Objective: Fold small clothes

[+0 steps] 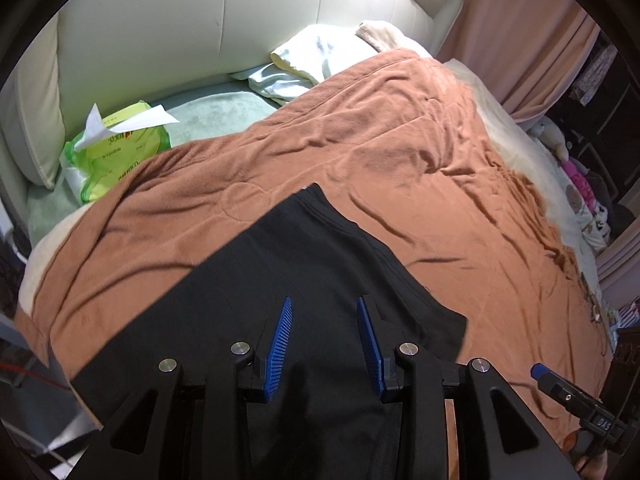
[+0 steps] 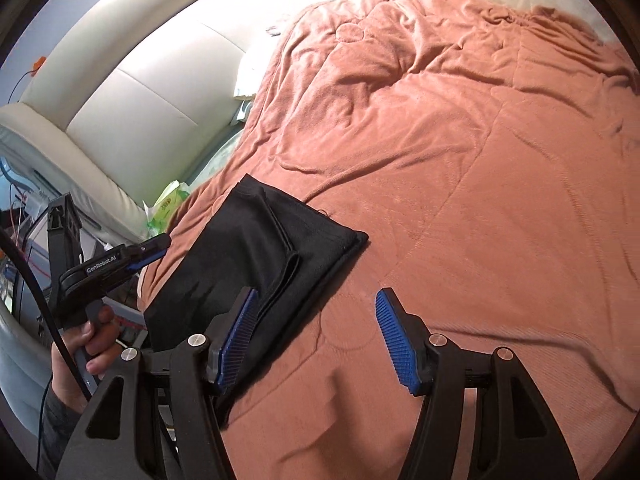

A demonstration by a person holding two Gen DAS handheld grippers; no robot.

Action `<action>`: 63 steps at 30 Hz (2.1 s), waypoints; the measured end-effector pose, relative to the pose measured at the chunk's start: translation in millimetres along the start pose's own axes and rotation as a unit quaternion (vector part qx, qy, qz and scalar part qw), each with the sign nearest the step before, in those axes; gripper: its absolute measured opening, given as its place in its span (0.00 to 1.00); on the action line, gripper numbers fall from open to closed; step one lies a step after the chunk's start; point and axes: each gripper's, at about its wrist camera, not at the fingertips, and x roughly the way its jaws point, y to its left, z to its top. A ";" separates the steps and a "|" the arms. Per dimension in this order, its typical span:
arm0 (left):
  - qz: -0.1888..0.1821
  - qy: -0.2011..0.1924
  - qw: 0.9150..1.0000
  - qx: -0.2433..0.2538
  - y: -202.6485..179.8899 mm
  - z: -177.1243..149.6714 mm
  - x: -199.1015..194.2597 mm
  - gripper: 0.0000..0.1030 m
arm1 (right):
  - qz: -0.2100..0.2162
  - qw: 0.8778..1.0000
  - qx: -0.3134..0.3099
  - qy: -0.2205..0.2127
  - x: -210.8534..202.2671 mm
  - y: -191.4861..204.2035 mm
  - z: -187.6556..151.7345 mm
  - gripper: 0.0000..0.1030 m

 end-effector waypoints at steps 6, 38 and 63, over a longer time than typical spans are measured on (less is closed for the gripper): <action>-0.020 -0.017 0.999 -0.019 -16.1 -27.4 -32.9 0.39 | -0.023 0.999 -0.021 0.003 -36.3 7.5 -12.1 0.58; -0.049 -0.106 0.992 0.053 -131.8 -171.1 -184.7 0.99 | -0.147 0.983 -0.079 -0.075 -265.6 31.9 -123.7 0.91; -0.110 -0.144 0.973 0.143 -182.4 -274.5 -302.5 0.99 | -0.147 0.970 -0.075 -0.176 -439.9 50.7 -281.2 0.91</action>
